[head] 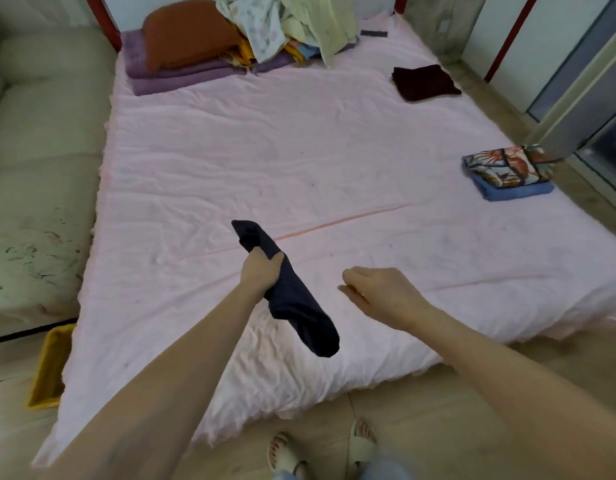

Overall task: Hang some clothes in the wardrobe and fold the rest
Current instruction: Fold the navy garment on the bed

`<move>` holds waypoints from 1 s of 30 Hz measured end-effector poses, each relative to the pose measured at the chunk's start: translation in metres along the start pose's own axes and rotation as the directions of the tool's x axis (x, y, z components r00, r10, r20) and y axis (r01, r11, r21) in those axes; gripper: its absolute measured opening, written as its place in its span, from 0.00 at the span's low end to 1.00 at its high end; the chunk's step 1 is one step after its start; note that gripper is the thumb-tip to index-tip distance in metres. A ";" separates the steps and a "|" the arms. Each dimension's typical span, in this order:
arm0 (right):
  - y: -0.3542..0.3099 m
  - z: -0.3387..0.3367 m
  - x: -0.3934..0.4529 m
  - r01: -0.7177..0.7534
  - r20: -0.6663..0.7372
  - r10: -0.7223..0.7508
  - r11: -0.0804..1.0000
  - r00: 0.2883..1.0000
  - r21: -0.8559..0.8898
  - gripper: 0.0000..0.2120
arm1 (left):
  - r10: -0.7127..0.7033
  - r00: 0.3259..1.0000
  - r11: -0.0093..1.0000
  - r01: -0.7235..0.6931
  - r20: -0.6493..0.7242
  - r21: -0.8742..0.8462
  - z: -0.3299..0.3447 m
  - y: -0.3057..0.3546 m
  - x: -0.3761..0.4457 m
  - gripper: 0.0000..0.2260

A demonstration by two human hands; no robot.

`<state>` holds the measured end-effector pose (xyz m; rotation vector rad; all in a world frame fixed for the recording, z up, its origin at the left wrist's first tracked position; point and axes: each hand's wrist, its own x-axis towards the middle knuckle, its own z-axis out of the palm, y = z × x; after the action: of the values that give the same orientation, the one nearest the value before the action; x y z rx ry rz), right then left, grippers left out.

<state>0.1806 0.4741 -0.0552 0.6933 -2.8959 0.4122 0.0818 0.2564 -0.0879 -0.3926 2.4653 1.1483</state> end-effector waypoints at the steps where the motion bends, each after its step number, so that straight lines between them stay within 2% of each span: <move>1: 0.008 -0.006 -0.008 -0.097 -0.028 0.098 0.995 0.995 0.035 0.09 | 0.105 0.991 0.990 -0.112 0.082 0.083 0.002 0.004 -0.001 0.15; 2: 0.017 -0.013 -0.013 -0.179 0.007 0.179 0.983 0.984 0.046 0.10 | 0.186 0.964 0.963 -0.217 0.189 0.160 0.004 0.012 -0.005 0.16; 4: 0.040 -0.025 -0.026 -0.238 0.139 0.239 0.971 0.961 -0.017 0.29 | 0.294 0.878 0.881 -0.402 0.377 0.251 0.015 0.036 -0.019 0.16; 6: 0.056 -0.034 -0.034 -0.128 0.254 0.155 0.984 0.955 -0.122 0.44 | 0.360 0.784 0.757 -0.562 0.506 0.333 0.029 0.056 -0.037 0.16; 8: 0.076 -0.043 -0.054 -0.072 0.349 0.133 0.981 0.928 -0.182 0.48 | 0.397 0.677 0.623 -0.695 0.620 0.360 0.058 0.083 -0.062 0.16; 9: 0.084 -0.047 -0.063 -0.094 0.394 0.149 0.983 0.907 -0.156 0.46 | 0.399 0.627 0.562 -0.744 0.669 0.362 0.072 0.096 -0.074 0.16; 11: 0.106 -0.058 -0.089 -0.253 0.443 0.223 0.967 0.868 0.009 0.31 | 0.387 0.526 0.446 -0.826 0.757 0.345 0.106 0.122 -0.094 0.15; 13: 0.130 -0.072 -0.113 -0.398 0.491 0.291 0.908 0.821 0.128 0.15 | 0.366 0.457 0.354 -0.874 0.811 0.333 0.137 0.145 -0.108 0.13; 14: 0.153 -0.086 -0.137 -0.447 0.510 0.320 0.883 0.798 0.145 0.12 | 0.355 0.429 0.317 -0.891 0.831 0.324 0.166 0.168 -0.119 0.15; 17: 0.201 -0.109 -0.185 -0.489 0.517 0.366 0.864 0.774 0.120 0.10 | 0.299 0.379 0.201 -0.922 0.876 0.331 0.223 0.220 -0.138 0.20; 19: 0.244 -0.127 -0.226 -0.488 0.476 0.410 0.872 0.778 0.047 0.10 | 0.238 0.353 0.067 -0.935 0.905 0.347 0.275 0.266 -0.153 0.23; 21: 0.286 -0.149 -0.267 -0.493 0.413 0.464 0.869 0.784 -0.042 0.12 | 0.201 0.336 -0.036 -0.936 0.920 0.350 0.327 0.311 -0.168 0.23; 24: 0.345 -0.187 -0.321 -0.571 0.365 0.566 0.814 0.739 -0.106 0.11 | 0.215 0.300 -0.161 -0.928 0.929 0.337 0.401 0.376 -0.187 0.19; 26: 0.387 -0.206 -0.354 -0.641 0.332 0.641 0.757 0.692 -0.125 0.09 | 0.230 0.271 -0.160 -0.937 0.935 0.311 0.445 0.414 -0.196 0.17; 30: 0.461 -0.235 -0.403 -0.745 0.268 0.740 0.659 0.617 -0.103 0.11 | 0.213 0.213 -0.124 -0.962 0.954 0.242 0.529 0.472 -0.195 0.15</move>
<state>0.3402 1.1092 -0.0156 -0.5842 -3.3373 0.4364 0.1833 0.9783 0.0049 1.6861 1.9346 -0.2463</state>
